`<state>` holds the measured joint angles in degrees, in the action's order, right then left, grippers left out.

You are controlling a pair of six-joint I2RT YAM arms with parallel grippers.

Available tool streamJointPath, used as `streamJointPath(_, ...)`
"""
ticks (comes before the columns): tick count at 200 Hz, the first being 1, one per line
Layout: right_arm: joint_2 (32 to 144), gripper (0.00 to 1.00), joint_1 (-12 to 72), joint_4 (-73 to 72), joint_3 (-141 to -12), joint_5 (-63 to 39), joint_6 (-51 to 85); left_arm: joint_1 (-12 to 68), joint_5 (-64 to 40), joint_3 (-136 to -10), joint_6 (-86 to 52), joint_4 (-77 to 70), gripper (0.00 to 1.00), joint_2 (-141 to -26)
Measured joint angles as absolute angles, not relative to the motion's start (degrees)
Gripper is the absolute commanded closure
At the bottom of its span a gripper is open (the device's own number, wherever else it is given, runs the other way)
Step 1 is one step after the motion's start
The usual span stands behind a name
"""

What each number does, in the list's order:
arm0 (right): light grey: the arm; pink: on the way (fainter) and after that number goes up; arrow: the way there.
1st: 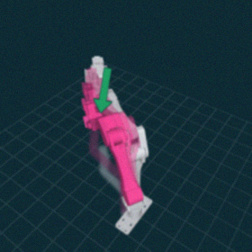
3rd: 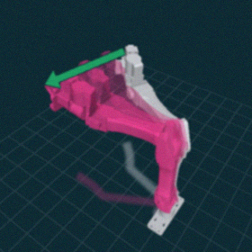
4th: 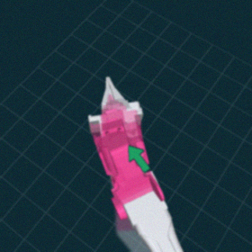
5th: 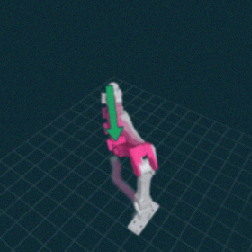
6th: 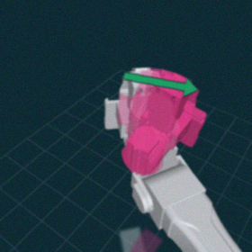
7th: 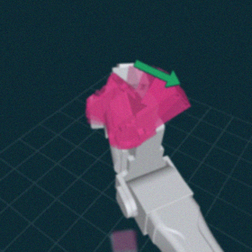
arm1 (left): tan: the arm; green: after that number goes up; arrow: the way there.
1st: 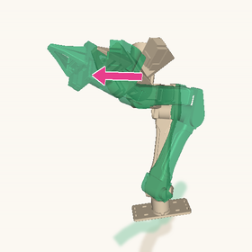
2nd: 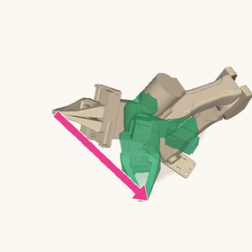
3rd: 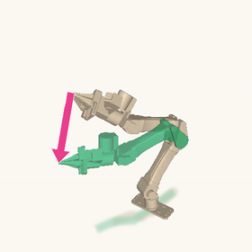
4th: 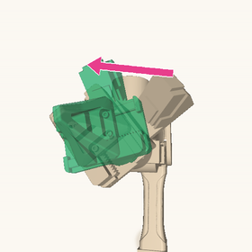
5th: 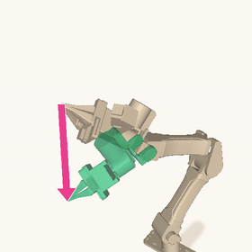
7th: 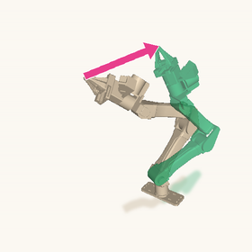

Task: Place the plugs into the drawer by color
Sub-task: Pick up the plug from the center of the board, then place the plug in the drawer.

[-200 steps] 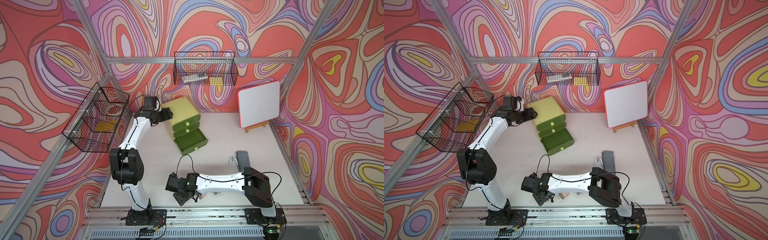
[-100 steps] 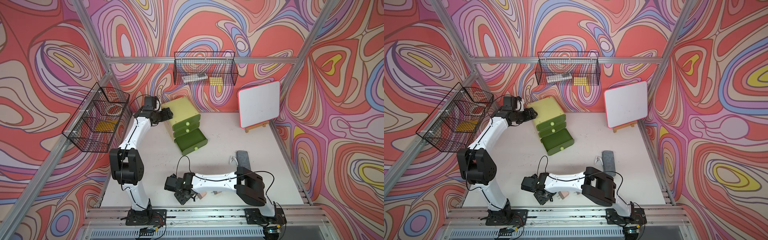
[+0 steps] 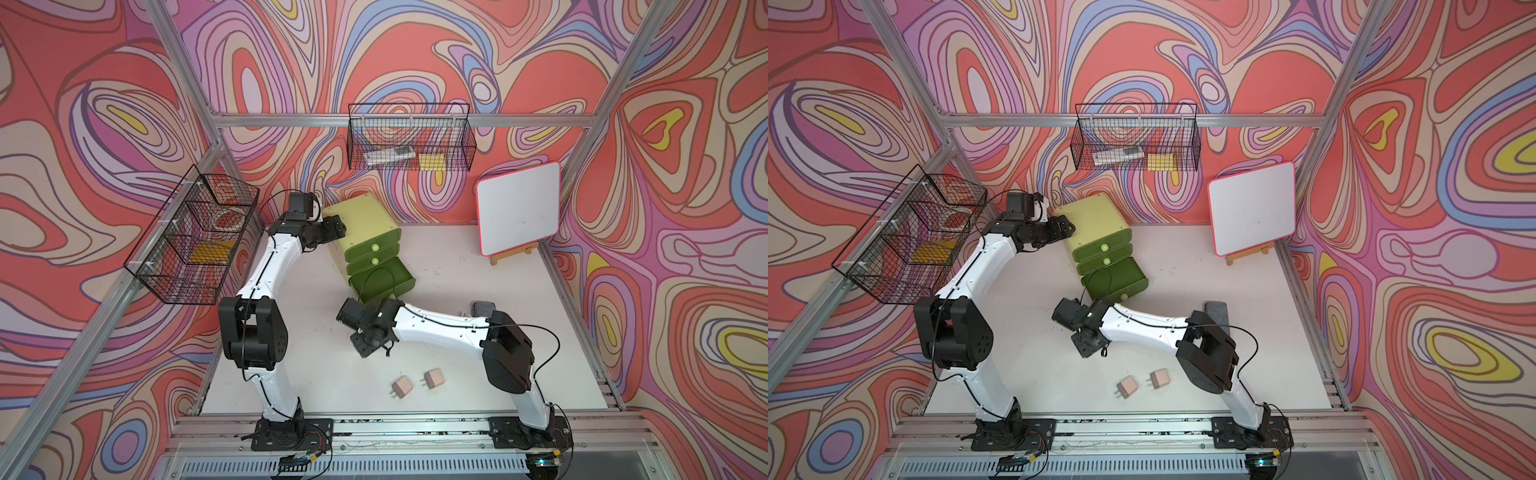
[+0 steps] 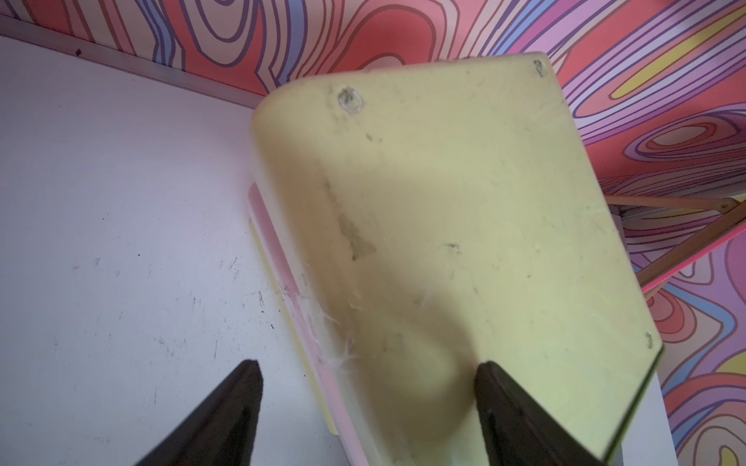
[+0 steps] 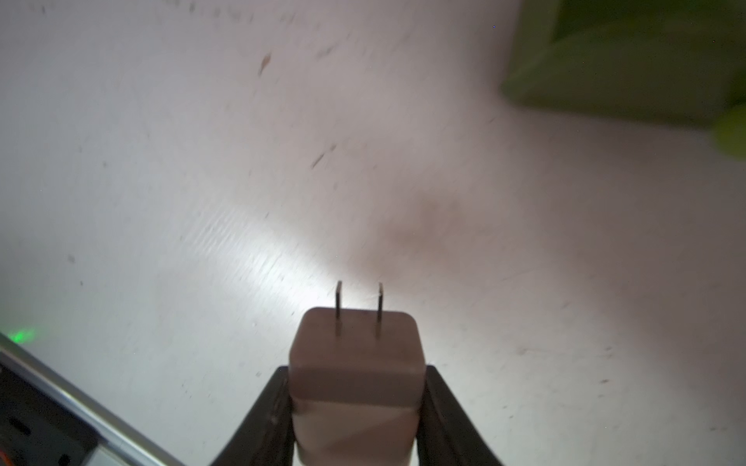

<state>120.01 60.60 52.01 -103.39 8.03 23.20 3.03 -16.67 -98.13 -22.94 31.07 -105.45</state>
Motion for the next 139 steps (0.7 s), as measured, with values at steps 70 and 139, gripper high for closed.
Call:
streamJointPath(70,127.79,0.56,49.12,46.89,-121.08,11.97,8.97,3.03,-16.73,-98.13,-22.96,31.07,0.18,-105.45)
streamJointPath(139,133.78,0.56,48.66,45.93,-122.85,8.75,5.41,3.03,-16.73,-98.13,-22.94,31.11,0.18,-105.45)
